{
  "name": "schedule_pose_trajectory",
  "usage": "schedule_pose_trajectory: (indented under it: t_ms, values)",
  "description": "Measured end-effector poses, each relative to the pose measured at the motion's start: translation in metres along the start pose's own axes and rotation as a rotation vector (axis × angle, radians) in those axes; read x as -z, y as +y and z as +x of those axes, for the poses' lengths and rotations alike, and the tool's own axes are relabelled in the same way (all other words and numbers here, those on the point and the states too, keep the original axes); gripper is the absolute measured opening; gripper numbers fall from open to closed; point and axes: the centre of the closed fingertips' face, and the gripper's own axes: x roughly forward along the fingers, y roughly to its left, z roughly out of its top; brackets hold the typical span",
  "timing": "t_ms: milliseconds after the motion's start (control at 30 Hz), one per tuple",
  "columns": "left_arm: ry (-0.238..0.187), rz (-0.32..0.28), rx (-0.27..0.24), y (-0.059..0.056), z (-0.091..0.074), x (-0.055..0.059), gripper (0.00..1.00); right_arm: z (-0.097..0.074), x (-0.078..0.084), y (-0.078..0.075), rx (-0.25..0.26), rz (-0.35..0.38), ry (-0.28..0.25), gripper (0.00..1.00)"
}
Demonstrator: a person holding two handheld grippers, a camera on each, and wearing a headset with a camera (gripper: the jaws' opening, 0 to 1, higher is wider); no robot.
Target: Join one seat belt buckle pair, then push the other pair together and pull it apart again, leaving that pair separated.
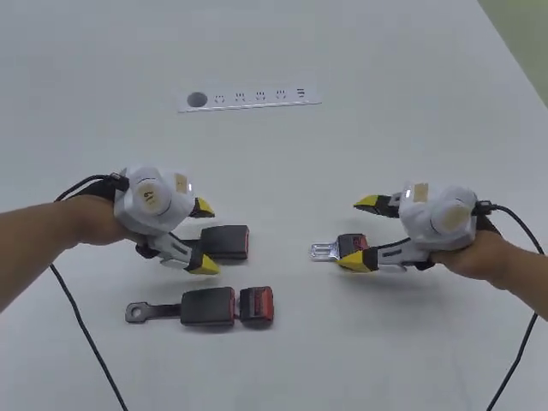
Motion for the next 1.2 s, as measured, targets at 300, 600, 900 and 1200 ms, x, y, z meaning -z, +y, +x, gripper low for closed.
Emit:
schedule_pose_trajectory:
  t_ms: [300,600,900,1200]
  values:
    - [-0.08,-0.092,-0.226,0.014,-0.036,-0.004,0.75,-0.007,-0.013,0.008,0.155,0.1,-0.068,0.88]
    - [-0.183,-0.288,-0.349,-0.007,-0.072,0.006,0.93,-0.015,-0.035,0.035,0.28,0.182,-0.151,0.98]
    - [-0.252,-0.372,-0.339,-0.054,-0.1,0.022,1.0,-0.021,-0.045,0.072,0.293,0.201,-0.176,1.0]
    - [-0.271,-0.367,-0.367,-0.084,-0.131,0.042,1.0,-0.034,-0.046,0.112,0.252,0.143,-0.184,1.0]
